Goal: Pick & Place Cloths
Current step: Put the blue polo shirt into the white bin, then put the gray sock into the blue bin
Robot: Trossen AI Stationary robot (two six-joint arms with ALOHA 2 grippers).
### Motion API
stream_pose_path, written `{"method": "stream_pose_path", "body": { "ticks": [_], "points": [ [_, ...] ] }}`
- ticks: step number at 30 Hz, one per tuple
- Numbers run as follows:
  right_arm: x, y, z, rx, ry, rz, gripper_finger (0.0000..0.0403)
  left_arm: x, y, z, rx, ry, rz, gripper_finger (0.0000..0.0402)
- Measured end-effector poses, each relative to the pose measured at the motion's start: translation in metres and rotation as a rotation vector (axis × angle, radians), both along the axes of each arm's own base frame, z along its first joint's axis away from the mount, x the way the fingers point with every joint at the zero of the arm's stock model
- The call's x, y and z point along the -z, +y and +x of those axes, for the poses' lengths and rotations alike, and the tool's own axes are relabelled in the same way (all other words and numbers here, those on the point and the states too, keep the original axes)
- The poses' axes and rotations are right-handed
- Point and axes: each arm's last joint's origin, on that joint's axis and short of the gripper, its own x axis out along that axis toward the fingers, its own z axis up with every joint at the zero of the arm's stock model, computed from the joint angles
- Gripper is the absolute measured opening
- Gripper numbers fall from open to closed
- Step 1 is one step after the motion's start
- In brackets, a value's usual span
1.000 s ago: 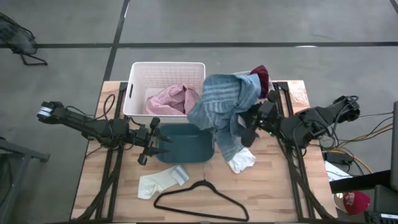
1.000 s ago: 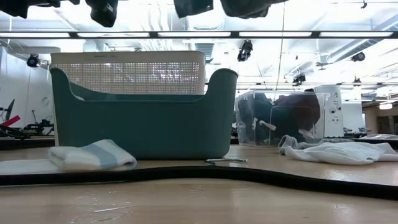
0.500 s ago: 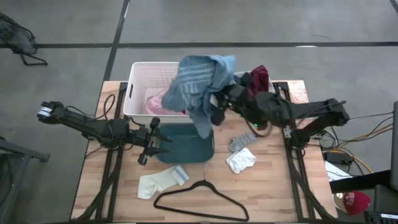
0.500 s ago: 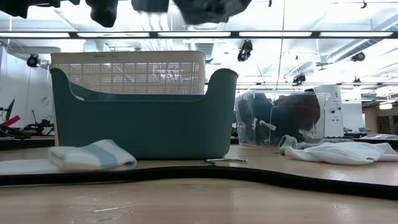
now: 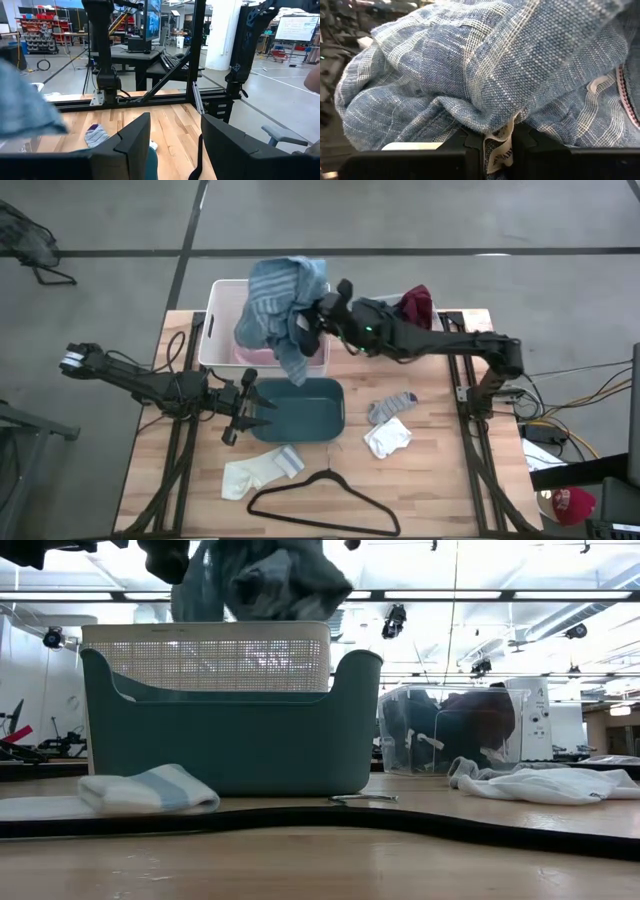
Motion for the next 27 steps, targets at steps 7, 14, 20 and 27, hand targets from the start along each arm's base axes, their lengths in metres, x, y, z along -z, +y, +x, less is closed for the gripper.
{"method": "stream_pose_path", "body": {
  "ticks": [7, 14, 20, 27],
  "points": [
    [0.029, -0.026, 0.033, 0.050, 0.082, 0.033, 0.0038, 0.000, 0.000, 0.000, 0.000, 0.003, 0.001, 0.0182],
    [0.052, -0.037, 0.046, 0.054, 0.142, 0.066, 0.0041, 0.001, 0.000, 0.000, 0.001, 0.005, 0.001, 0.0182],
    [0.059, -0.052, 0.041, -0.035, 0.178, 0.172, 0.0086, 0.001, 0.000, 0.000, 0.001, 0.007, 0.002, 0.0182],
    [0.067, -0.064, 0.031, -0.043, 0.248, 0.329, 0.0179, 0.001, 0.000, 0.000, 0.001, 0.007, 0.001, 0.0182]
  ]
}}
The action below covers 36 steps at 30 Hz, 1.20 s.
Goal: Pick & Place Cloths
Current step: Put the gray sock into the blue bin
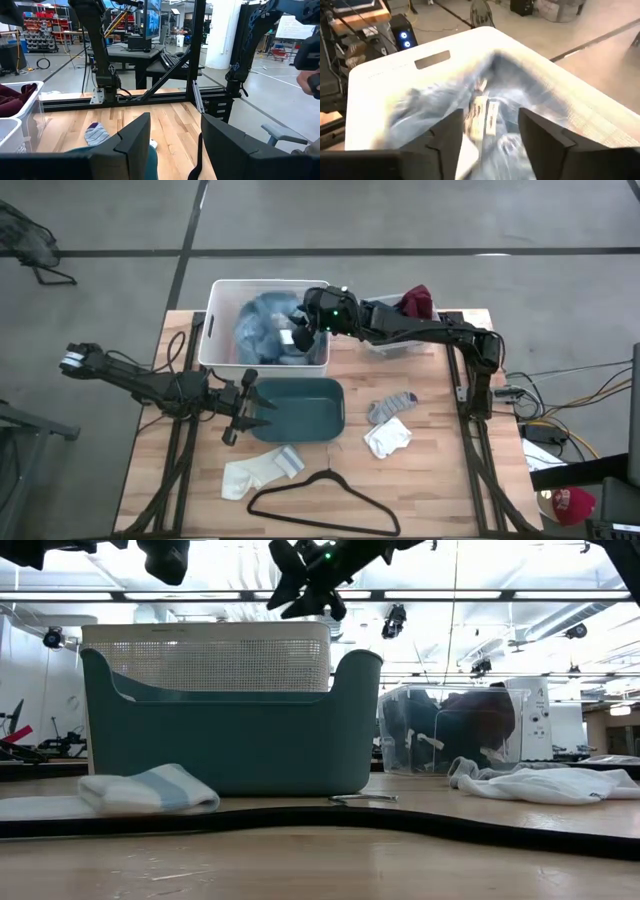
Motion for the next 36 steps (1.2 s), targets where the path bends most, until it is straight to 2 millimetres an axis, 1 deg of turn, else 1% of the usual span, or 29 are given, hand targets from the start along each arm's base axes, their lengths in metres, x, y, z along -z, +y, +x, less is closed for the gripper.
{"method": "stream_pose_path", "body": {
  "ticks": [5, 8, 11, 14, 19, 22, 26, 29, 32, 36],
  "points": [
    [-0.007, 0.001, -0.005, -0.003, 0.003, -0.011, 0.0223, 0.000, 0.000, 0.000, 0.000, 0.001, 0.000, 0.0182],
    [-0.017, 0.006, -0.011, -0.016, -0.015, -0.014, 0.0236, 0.000, 0.000, 0.000, 0.000, 0.001, 0.000, 0.0182],
    [-0.028, 0.015, -0.024, -0.031, 0.021, -0.005, 0.0242, 0.000, 0.000, 0.000, 0.000, 0.002, -0.001, 0.0182],
    [-0.038, 0.027, -0.040, -0.053, 0.087, 0.005, 0.0236, 0.000, 0.000, 0.000, 0.000, 0.004, 0.000, 0.0182],
    [-0.060, 0.051, -0.073, -0.103, 0.169, 0.011, 0.0211, 0.000, 0.000, 0.000, 0.000, 0.004, 0.001, 0.0182],
    [-0.065, 0.067, -0.090, -0.141, 0.246, 0.026, 0.0196, 0.000, 0.000, 0.000, 0.000, 0.004, 0.001, 0.0182],
    [-0.062, 0.092, -0.108, -0.219, 0.392, 0.029, 0.0178, 0.000, 0.000, 0.000, -0.001, 0.004, 0.002, 0.0182],
    [-0.054, 0.113, -0.116, -0.268, 0.512, 0.052, 0.0166, 0.000, 0.000, 0.000, -0.001, 0.004, 0.002, 0.0182],
    [-0.039, 0.134, -0.118, -0.301, 0.610, 0.072, 0.0154, 0.001, 0.000, 0.000, -0.001, 0.005, 0.002, 0.0182],
    [-0.012, 0.158, -0.120, -0.353, 0.706, 0.072, 0.0138, 0.001, 0.000, 0.000, -0.001, 0.007, 0.003, 0.0182]
  ]
}}
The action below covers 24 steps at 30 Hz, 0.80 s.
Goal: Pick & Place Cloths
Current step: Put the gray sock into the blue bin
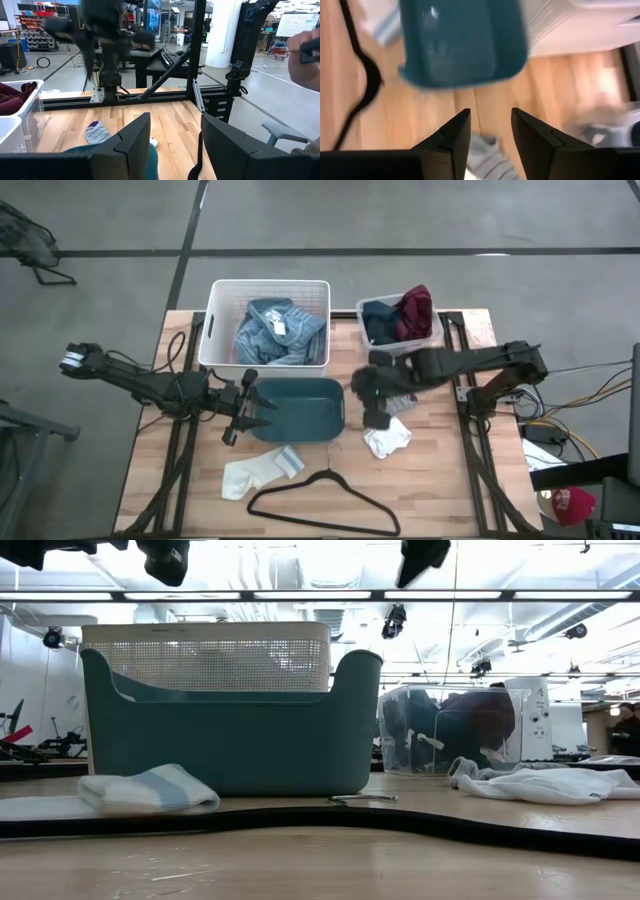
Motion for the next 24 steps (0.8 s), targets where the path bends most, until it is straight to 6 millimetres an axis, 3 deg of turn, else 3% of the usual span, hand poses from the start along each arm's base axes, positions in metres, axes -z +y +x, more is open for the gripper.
{"method": "stream_pose_path", "body": {
  "ticks": [5, 14, 20, 24],
  "points": [
    [0.042, 0.015, -0.002, -0.030, 0.075, -0.053, 0.0118, 0.000, 0.000, 0.000, 0.000, 0.000, 0.000, 0.0182],
    [0.107, 0.011, -0.013, 0.047, 0.183, -0.053, 0.0081, 0.000, 0.000, 0.000, 0.000, 0.000, 0.000, 0.0182],
    [0.138, 0.007, -0.022, 0.131, 0.205, -0.064, 0.0065, 0.000, 0.000, 0.000, 0.001, 0.000, 0.001, 0.0182],
    [0.152, 0.006, -0.029, 0.162, 0.231, -0.061, 0.0075, 0.000, 0.000, 0.000, 0.001, 0.000, 0.001, 0.0182]
  ]
}}
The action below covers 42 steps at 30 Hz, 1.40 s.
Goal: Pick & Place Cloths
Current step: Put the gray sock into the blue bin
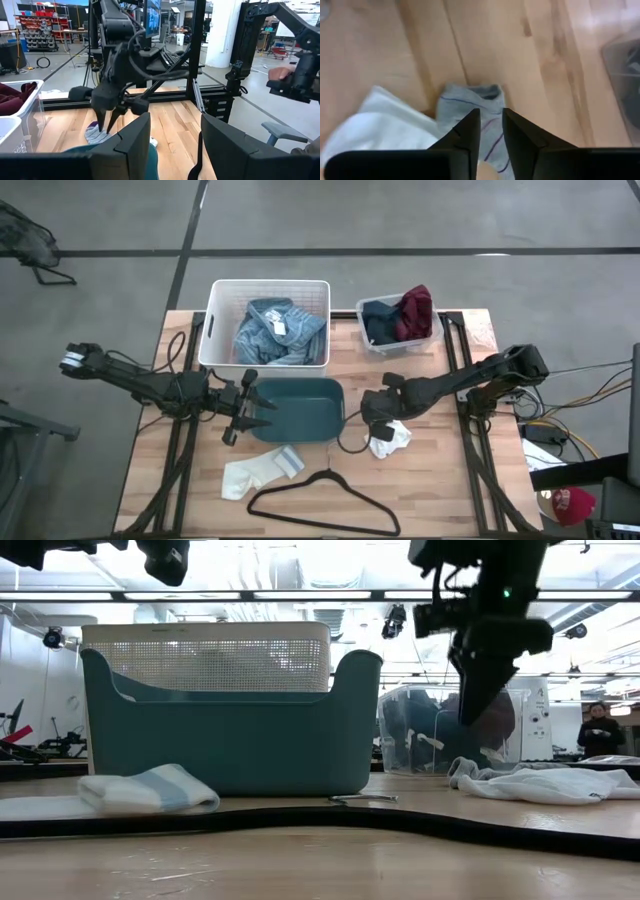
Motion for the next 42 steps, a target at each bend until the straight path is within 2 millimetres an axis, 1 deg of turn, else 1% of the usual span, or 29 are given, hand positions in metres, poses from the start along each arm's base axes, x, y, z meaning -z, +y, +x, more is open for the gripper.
{"method": "stream_pose_path", "body": {
  "ticks": [3, 6, 12, 16, 21, 26, 31, 37, 42],
  "points": [
    [0.009, -0.002, -0.004, 0.025, 0.006, -0.017, 0.0101, 0.000, 0.000, 0.000, 0.000, 0.000, 0.000, 0.0182],
    [0.018, -0.004, -0.008, 0.038, 0.008, -0.015, 0.0136, 0.000, 0.000, 0.000, 0.000, 0.000, 0.000, 0.0182],
    [0.032, -0.005, -0.009, 0.041, -0.049, -0.034, 0.0196, 0.000, 0.000, 0.000, -0.001, 0.000, 0.000, 0.0182],
    [0.038, -0.010, -0.012, 0.054, -0.046, -0.040, 0.0215, 0.000, 0.000, 0.000, 0.000, 0.000, 0.000, 0.0182],
    [0.048, -0.018, -0.014, 0.072, -0.069, -0.045, 0.0221, 0.000, 0.000, 0.000, 0.000, 0.000, 0.000, 0.0182],
    [0.054, -0.024, -0.017, 0.096, -0.066, -0.047, 0.0211, 0.000, 0.000, 0.000, -0.001, 0.000, 0.000, 0.0182],
    [0.057, -0.026, -0.018, 0.106, -0.072, -0.045, 0.0184, 0.000, 0.000, 0.000, -0.001, 0.000, 0.000, 0.0182],
    [0.057, -0.026, -0.015, 0.103, -0.116, -0.039, 0.0134, 0.000, 0.000, 0.000, -0.001, 0.000, 0.000, 0.0182],
    [0.057, -0.026, -0.014, 0.088, -0.120, -0.042, 0.0076, 0.000, 0.000, 0.000, -0.001, 0.000, 0.000, 0.0182]
  ]
}}
